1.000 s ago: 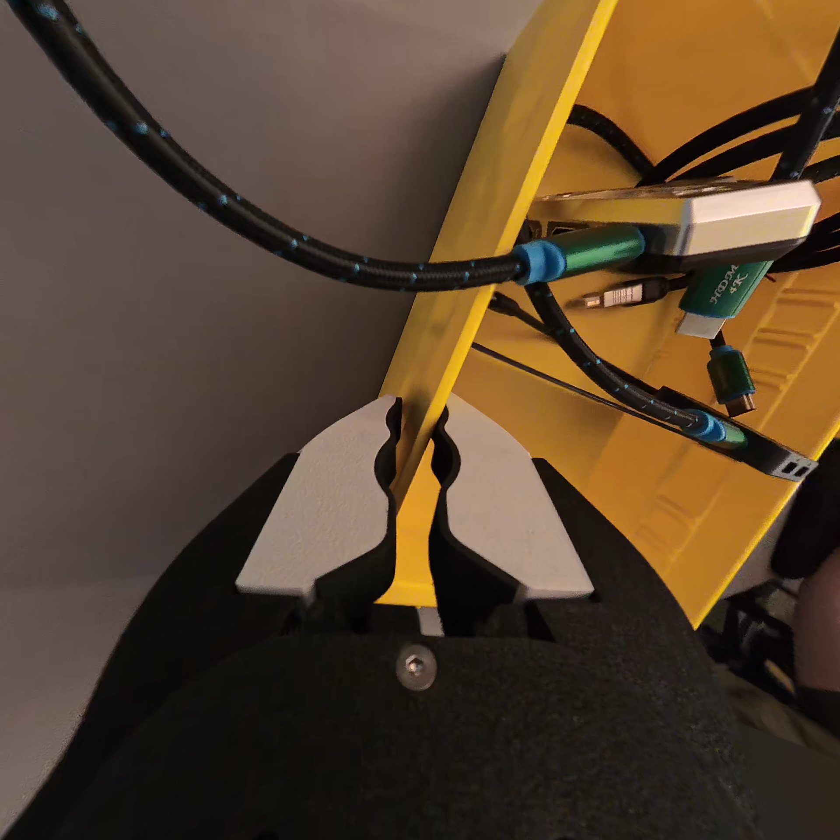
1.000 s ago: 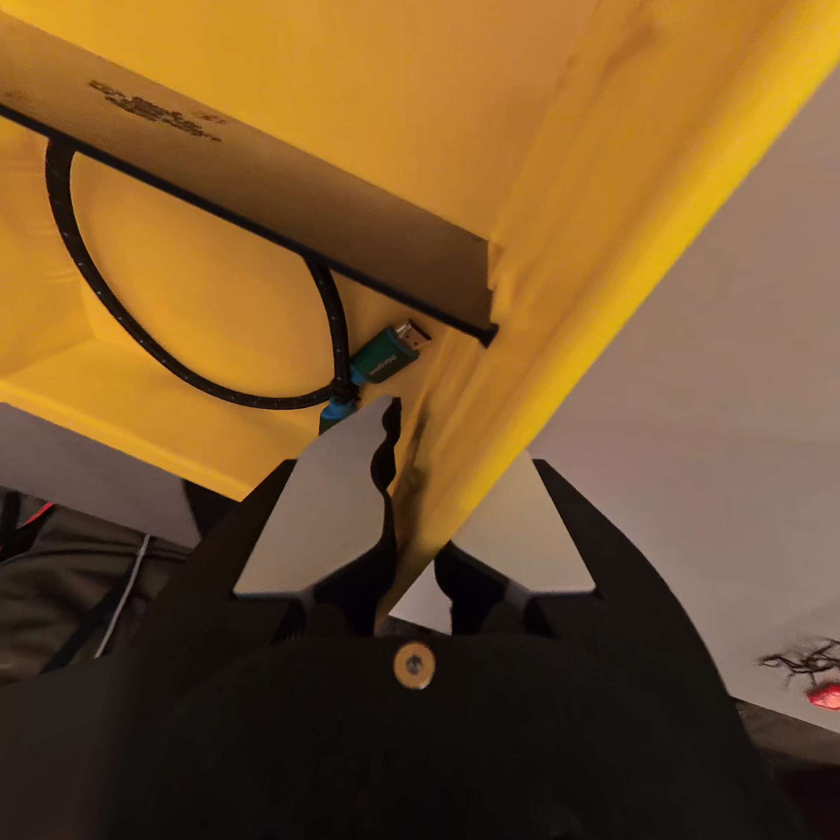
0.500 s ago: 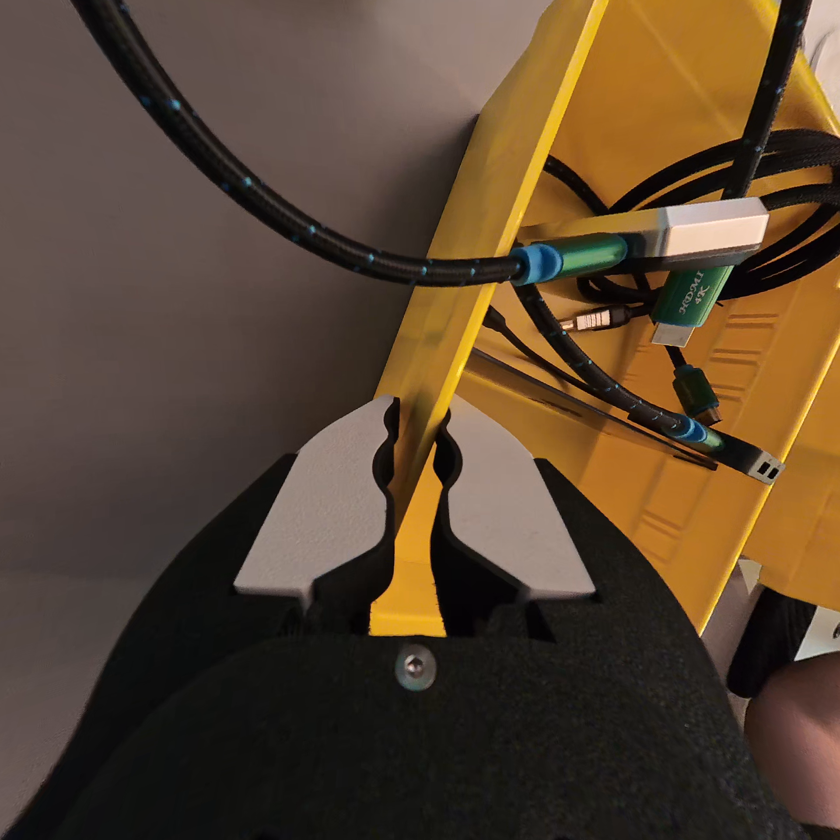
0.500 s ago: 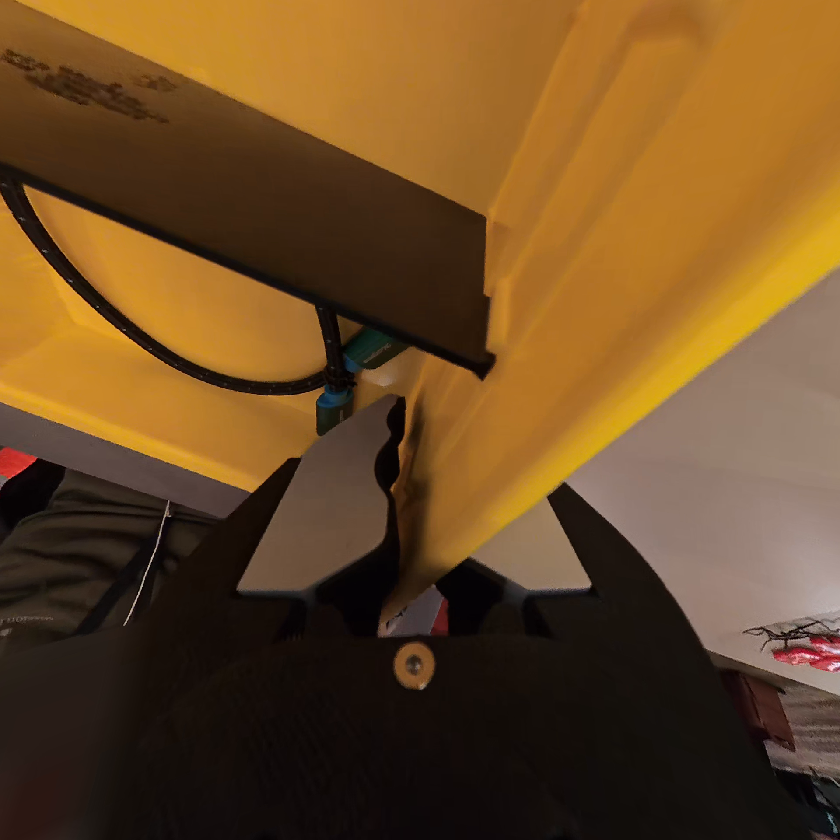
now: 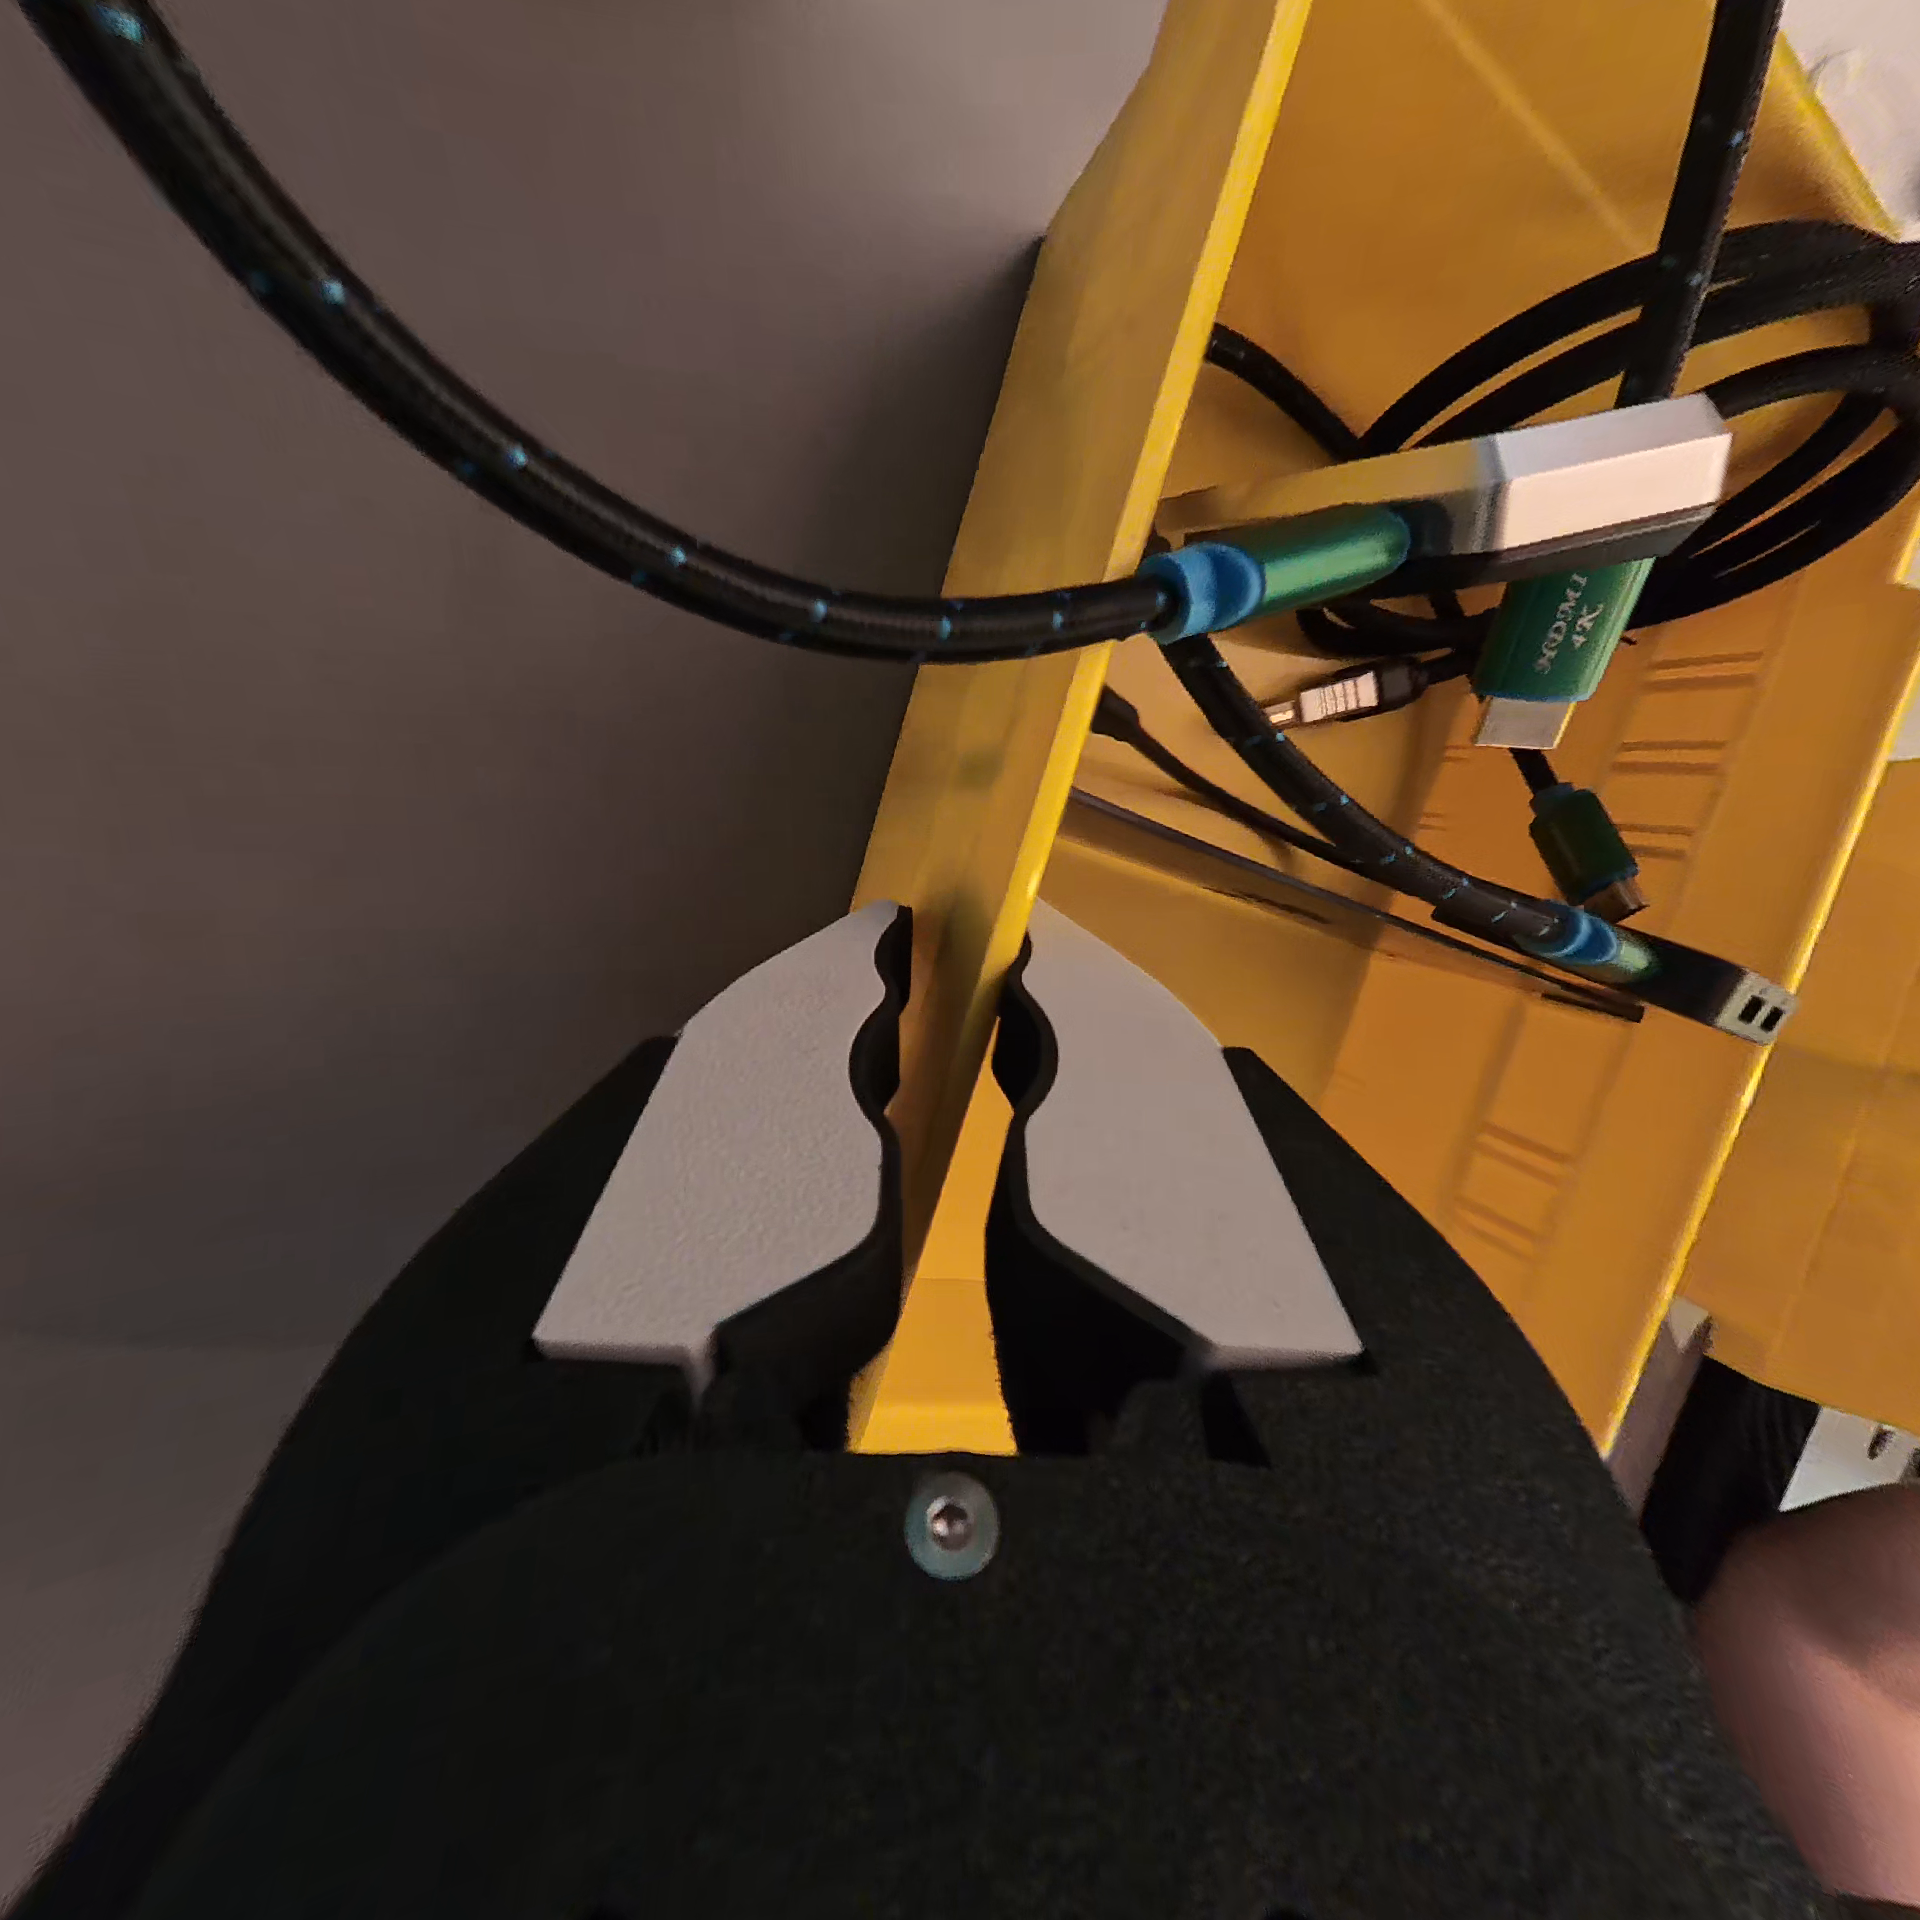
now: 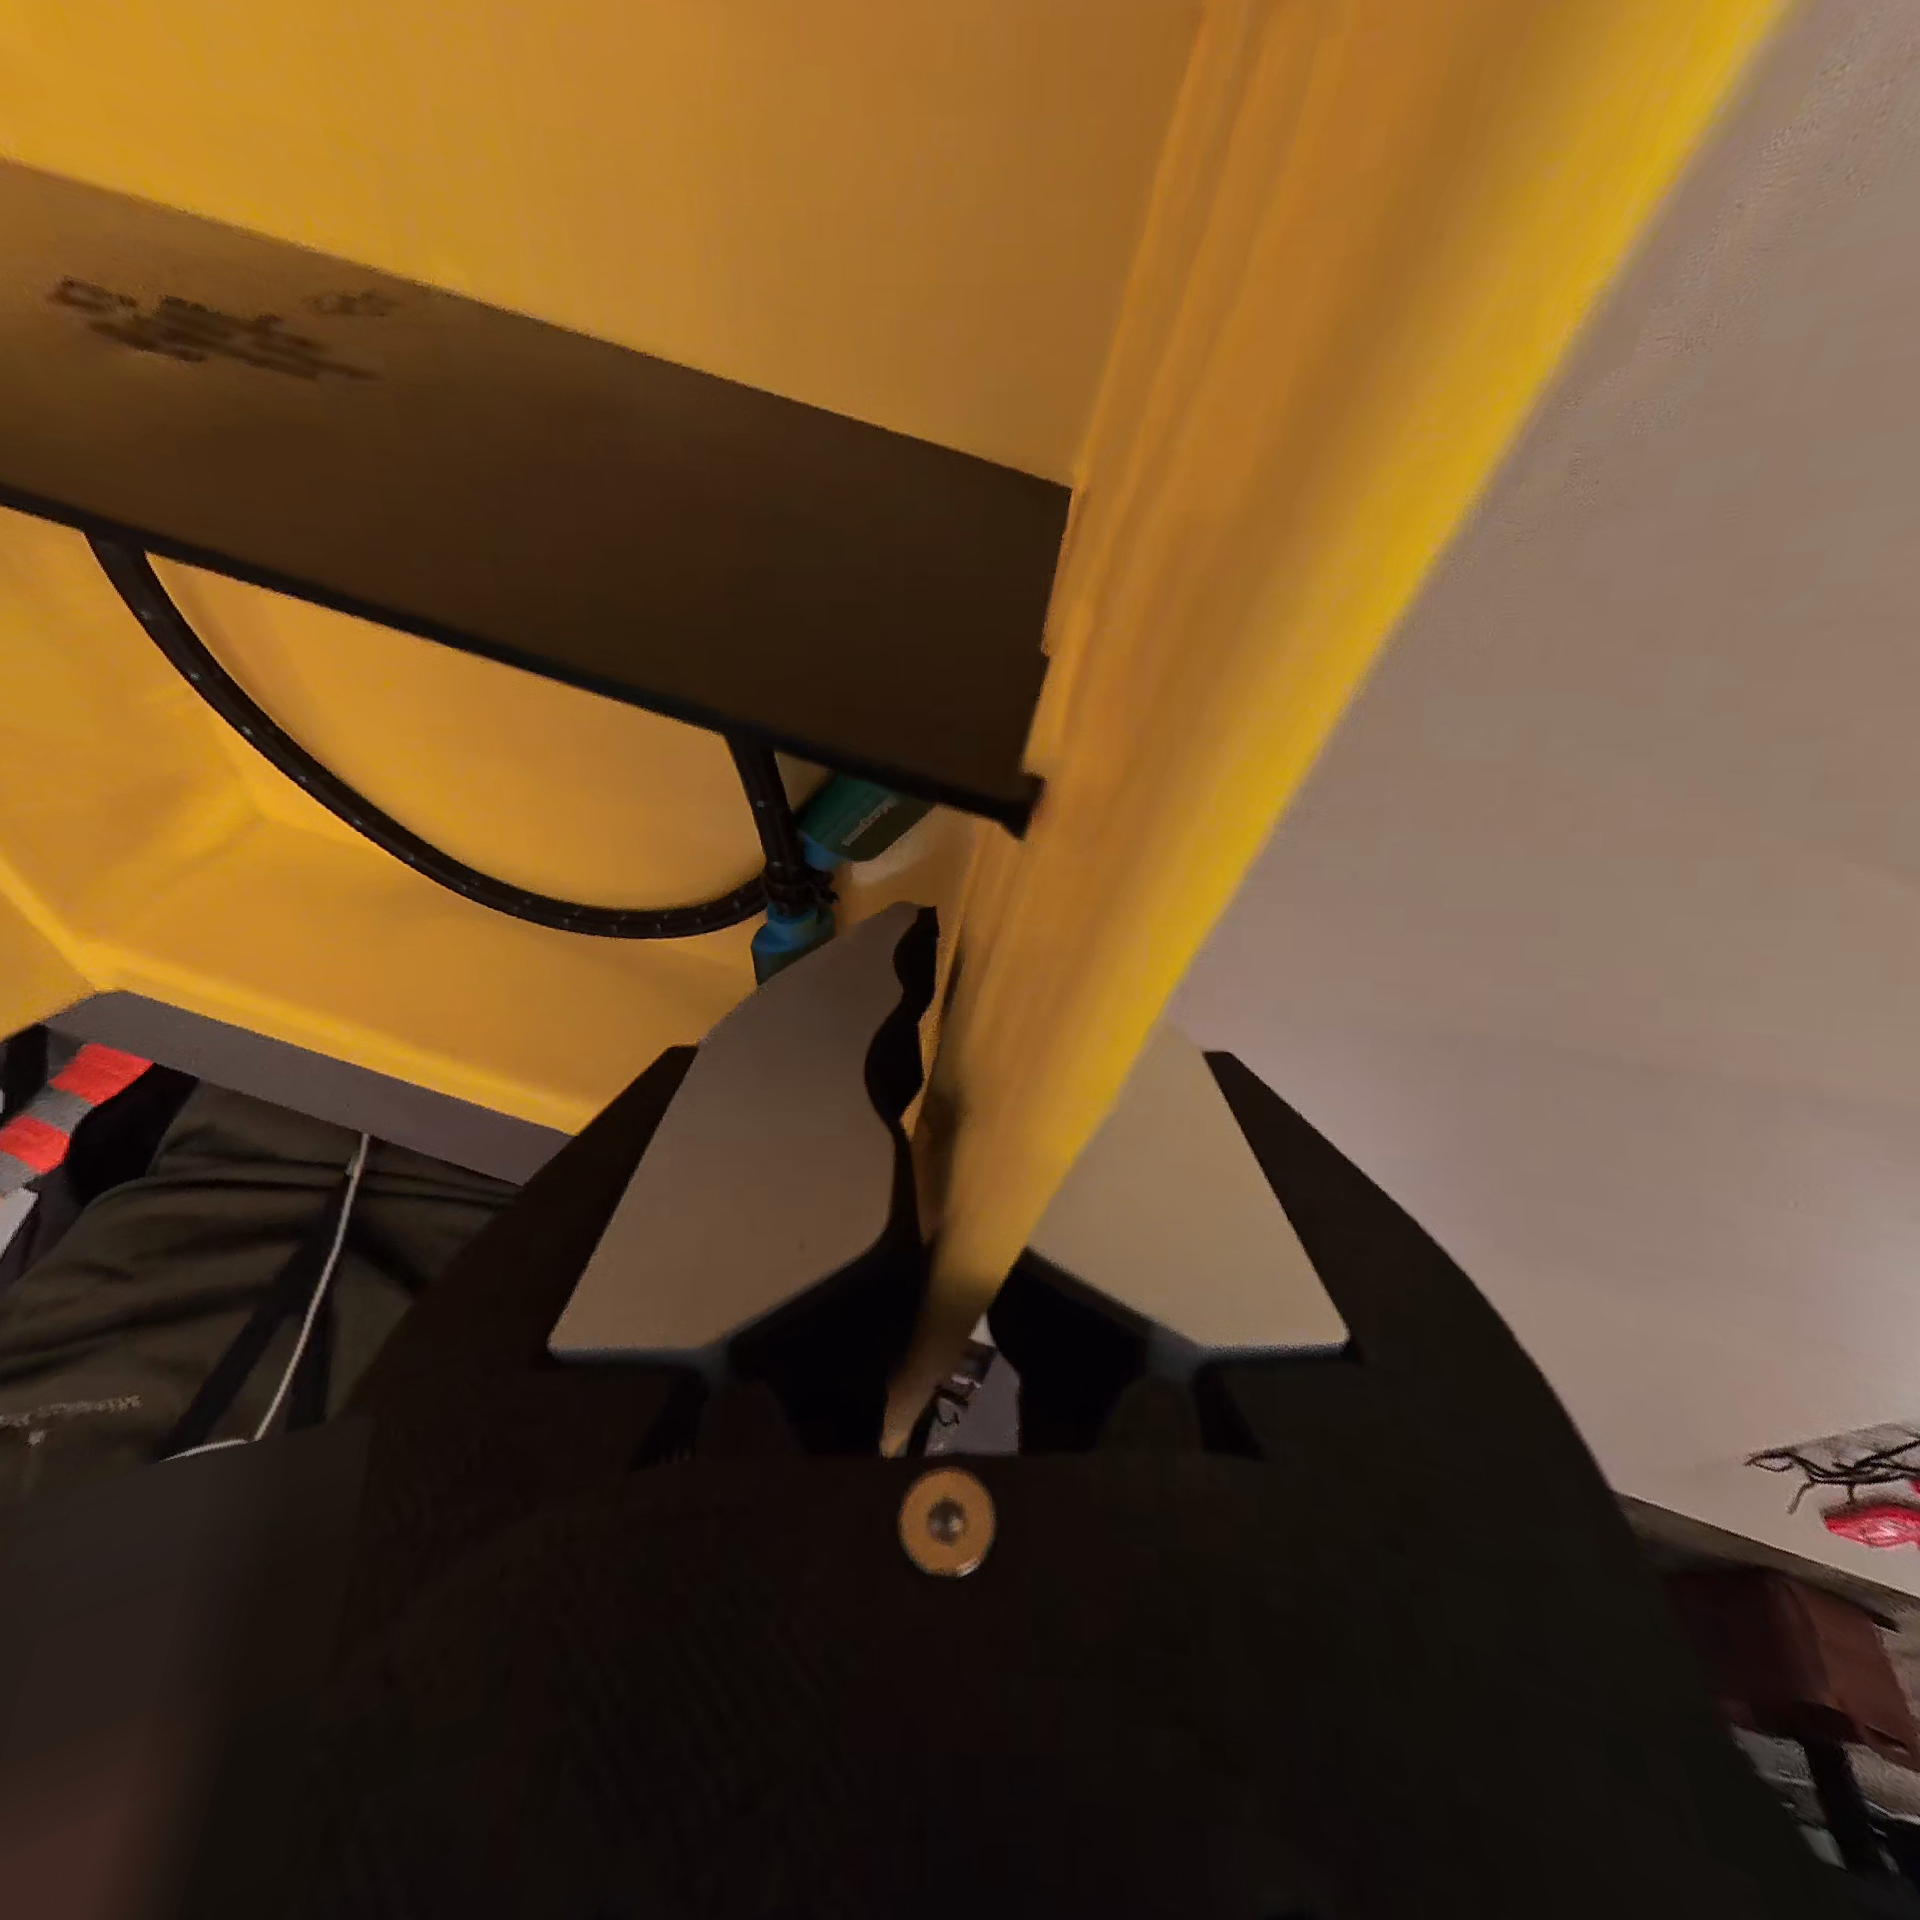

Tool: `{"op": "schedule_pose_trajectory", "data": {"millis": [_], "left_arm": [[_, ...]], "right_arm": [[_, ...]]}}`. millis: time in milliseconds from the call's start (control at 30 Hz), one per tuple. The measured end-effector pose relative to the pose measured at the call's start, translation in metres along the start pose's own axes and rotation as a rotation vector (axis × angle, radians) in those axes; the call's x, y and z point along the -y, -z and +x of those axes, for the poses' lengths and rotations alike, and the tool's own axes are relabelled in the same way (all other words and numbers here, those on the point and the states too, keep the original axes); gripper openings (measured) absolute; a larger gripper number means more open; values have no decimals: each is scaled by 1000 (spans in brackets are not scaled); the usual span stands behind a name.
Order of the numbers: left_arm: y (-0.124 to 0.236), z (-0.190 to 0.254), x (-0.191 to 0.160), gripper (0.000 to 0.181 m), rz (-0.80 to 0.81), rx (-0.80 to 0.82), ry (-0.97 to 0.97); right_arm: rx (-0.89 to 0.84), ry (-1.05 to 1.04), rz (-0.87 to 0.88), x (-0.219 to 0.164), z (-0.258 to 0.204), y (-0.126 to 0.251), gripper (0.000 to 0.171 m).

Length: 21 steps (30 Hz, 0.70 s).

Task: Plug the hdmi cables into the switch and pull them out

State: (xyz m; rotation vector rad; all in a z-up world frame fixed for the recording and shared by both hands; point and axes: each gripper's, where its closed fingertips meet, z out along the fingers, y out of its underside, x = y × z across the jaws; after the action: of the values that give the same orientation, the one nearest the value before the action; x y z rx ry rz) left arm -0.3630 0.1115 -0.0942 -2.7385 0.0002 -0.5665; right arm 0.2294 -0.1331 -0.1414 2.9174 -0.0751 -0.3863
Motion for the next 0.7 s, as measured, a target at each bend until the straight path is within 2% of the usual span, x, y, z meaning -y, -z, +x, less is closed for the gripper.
{"op": "schedule_pose_trajectory", "data": {"millis": [200, 533, 700], "left_arm": [[1, 4, -2, 18, 36, -98, 82], [7, 3, -14, 11, -6, -15, -26], [19, 10, -16, 20, 57, -7, -131]], "right_arm": [[47, -45, 14, -7, 8, 1, 10], [62, 24, 10, -8, 7, 1, 14], [81, 53, 29, -9, 6, 3, 19]]}}
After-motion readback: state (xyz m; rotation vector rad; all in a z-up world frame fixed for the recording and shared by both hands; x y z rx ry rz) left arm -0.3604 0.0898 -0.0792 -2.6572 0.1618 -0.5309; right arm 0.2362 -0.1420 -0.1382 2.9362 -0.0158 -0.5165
